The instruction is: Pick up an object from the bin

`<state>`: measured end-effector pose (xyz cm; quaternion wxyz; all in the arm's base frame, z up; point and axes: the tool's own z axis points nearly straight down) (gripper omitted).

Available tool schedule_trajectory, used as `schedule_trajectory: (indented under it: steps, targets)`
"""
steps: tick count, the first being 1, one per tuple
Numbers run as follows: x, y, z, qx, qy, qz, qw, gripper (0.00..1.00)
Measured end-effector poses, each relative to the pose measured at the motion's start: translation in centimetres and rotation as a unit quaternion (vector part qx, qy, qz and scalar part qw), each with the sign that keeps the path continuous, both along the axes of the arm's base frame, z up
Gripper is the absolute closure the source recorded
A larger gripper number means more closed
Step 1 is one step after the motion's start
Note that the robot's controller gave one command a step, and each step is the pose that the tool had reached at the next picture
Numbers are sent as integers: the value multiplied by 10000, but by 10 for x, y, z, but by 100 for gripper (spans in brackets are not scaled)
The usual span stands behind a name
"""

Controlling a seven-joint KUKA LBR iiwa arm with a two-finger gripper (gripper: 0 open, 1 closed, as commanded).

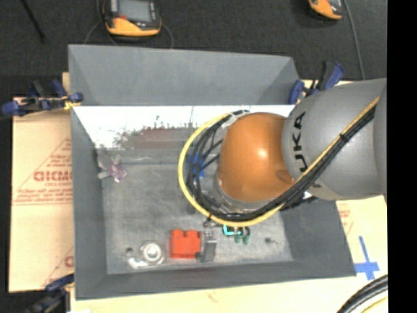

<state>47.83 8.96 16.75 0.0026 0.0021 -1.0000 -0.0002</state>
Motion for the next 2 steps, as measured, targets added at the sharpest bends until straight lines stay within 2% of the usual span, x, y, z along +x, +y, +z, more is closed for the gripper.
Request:
schedule_trajectory:
  steps: [1,2]
  targets:
    - [29,-5,-99,1,6,-76,10000,0]
    - [30,-5,-95,6,-4,-78,10000,100]
